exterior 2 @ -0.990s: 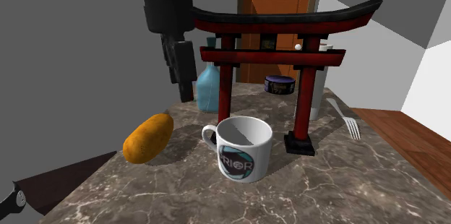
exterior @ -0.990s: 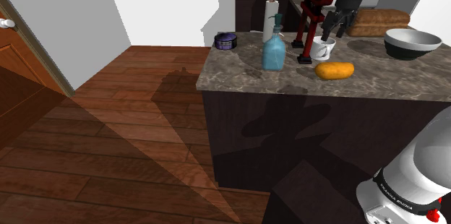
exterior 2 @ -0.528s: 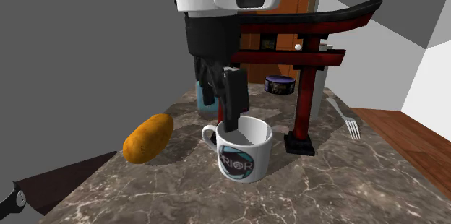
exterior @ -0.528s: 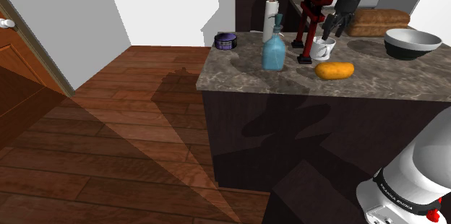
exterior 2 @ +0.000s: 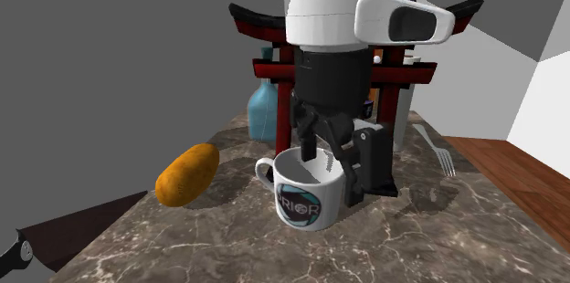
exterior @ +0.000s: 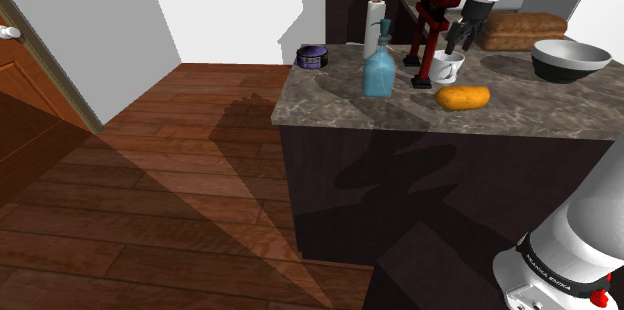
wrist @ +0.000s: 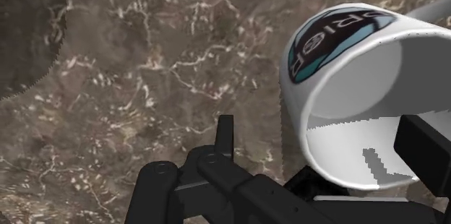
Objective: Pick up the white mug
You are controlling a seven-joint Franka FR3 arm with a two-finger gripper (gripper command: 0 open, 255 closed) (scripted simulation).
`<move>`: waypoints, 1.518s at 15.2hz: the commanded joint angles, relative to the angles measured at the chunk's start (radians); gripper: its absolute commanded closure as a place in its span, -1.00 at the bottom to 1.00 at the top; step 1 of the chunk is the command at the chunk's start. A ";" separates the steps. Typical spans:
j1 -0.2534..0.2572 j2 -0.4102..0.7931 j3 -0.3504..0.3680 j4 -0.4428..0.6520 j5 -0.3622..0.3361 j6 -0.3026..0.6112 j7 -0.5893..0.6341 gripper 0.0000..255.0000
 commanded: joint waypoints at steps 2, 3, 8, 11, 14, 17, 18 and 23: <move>-0.003 0.014 0.000 -0.024 0.011 0.035 -0.013 -1.00; -0.004 0.017 0.000 -0.033 0.015 0.047 -0.017 -1.00; -0.005 0.029 0.002 -0.055 0.024 0.077 -0.026 1.00; -0.005 0.029 0.002 -0.054 0.025 0.077 -0.026 1.00; -0.005 0.029 0.002 -0.055 0.025 0.078 -0.026 1.00; -0.005 0.028 0.002 -0.057 0.024 0.079 -0.025 1.00; -0.004 0.023 0.001 -0.048 0.020 0.067 -0.022 1.00; -0.003 0.006 -0.001 0.000 0.004 0.005 -0.006 1.00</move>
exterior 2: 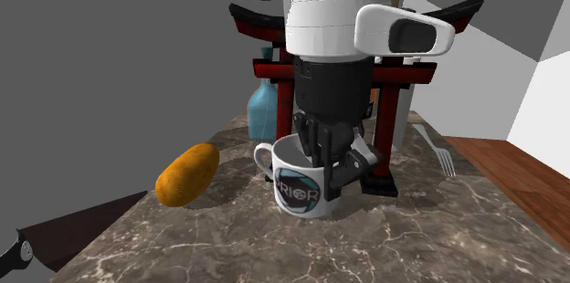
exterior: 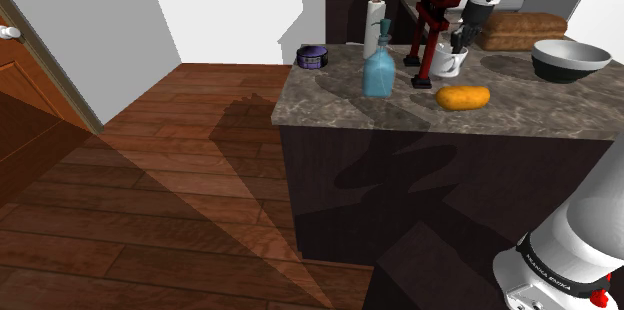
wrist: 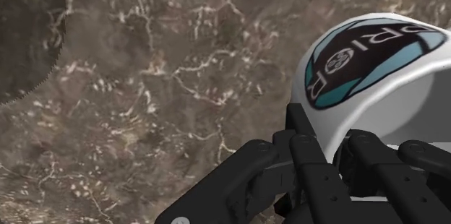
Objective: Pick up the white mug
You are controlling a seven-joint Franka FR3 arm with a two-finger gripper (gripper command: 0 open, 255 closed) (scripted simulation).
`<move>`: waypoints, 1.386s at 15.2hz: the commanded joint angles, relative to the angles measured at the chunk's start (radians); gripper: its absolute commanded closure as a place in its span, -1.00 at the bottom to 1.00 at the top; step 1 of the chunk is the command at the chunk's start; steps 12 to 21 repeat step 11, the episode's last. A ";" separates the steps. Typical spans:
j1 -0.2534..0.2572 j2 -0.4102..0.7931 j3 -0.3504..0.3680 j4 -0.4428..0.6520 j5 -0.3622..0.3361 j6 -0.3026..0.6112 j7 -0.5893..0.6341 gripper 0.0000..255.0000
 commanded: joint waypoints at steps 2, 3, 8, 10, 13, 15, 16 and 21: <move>0.001 -0.004 0.000 0.037 -0.005 -0.039 0.010 1.00; 0.001 -0.006 0.000 0.048 -0.008 -0.052 0.012 1.00; 0.001 -0.014 -0.002 0.107 -0.016 -0.116 0.022 1.00; 0.000 -0.015 -0.002 0.121 -0.017 -0.131 0.024 1.00; 0.000 -0.015 -0.002 0.121 -0.017 -0.132 0.024 1.00; 0.000 -0.015 -0.002 0.121 -0.017 -0.132 0.024 1.00; 0.000 -0.015 -0.002 0.121 -0.017 -0.132 0.024 1.00; 0.000 -0.015 -0.002 0.121 -0.017 -0.132 0.024 1.00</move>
